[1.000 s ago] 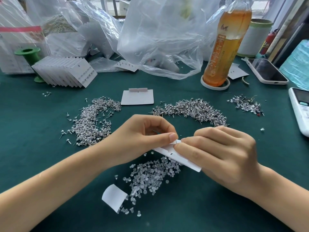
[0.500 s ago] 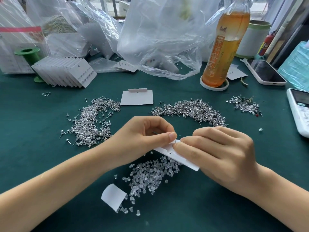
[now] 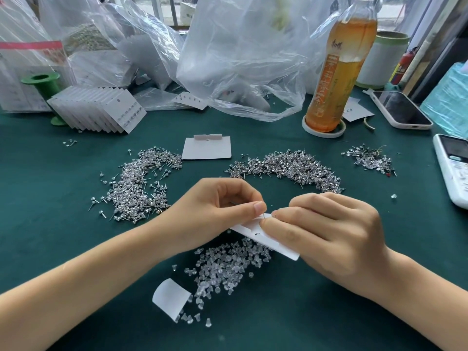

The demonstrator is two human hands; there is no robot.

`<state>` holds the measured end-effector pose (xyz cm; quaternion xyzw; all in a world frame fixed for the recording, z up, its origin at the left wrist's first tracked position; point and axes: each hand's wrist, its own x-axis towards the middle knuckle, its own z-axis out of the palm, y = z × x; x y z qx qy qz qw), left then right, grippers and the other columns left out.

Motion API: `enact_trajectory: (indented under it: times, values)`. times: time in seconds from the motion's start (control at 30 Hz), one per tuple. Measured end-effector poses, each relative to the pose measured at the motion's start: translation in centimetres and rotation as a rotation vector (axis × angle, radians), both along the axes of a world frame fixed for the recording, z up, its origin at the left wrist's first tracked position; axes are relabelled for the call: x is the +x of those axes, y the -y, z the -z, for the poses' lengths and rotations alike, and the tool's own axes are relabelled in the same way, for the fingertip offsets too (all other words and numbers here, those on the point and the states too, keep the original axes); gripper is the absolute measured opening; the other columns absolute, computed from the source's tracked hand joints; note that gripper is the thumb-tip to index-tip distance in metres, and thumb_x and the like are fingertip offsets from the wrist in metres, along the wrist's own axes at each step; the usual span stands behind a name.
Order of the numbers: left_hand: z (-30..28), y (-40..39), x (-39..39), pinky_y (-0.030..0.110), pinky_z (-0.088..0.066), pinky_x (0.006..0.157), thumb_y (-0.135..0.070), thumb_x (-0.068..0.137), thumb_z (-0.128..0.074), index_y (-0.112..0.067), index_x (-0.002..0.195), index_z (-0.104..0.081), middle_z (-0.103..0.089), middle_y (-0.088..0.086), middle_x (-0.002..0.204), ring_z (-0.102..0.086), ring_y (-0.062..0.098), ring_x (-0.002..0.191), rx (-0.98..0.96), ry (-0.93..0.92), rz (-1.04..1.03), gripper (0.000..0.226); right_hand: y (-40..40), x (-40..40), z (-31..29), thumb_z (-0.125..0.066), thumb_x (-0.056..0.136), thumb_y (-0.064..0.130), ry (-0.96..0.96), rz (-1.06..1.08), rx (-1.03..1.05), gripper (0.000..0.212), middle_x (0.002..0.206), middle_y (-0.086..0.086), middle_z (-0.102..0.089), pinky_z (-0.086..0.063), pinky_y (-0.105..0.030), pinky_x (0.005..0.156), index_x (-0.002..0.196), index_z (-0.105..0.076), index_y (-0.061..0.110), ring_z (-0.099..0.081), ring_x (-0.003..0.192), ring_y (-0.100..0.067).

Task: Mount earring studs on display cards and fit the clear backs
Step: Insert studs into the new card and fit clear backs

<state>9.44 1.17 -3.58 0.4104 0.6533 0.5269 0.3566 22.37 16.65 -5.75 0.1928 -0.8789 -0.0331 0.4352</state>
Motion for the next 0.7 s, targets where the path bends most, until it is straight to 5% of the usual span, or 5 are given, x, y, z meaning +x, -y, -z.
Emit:
enact_trajectory:
  times: [0.7]
  values:
    - [-0.13, 0.00, -0.02, 0.013, -0.043, 0.065, -0.019, 0.082, -0.063, -0.007, 0.084, -0.063, -0.063, -0.012, 0.064, -0.057, 0.002, 0.063, 0.026, 0.003, 0.050, 0.012, -0.14, 0.15, 0.02, -0.068, 0.080, 0.000, 0.007, 0.001, 0.007, 0.013, 0.064, -0.002, -0.064, -0.048, -0.030, 0.048, 0.079, -0.074, 0.011, -0.060, 0.060, -0.022]
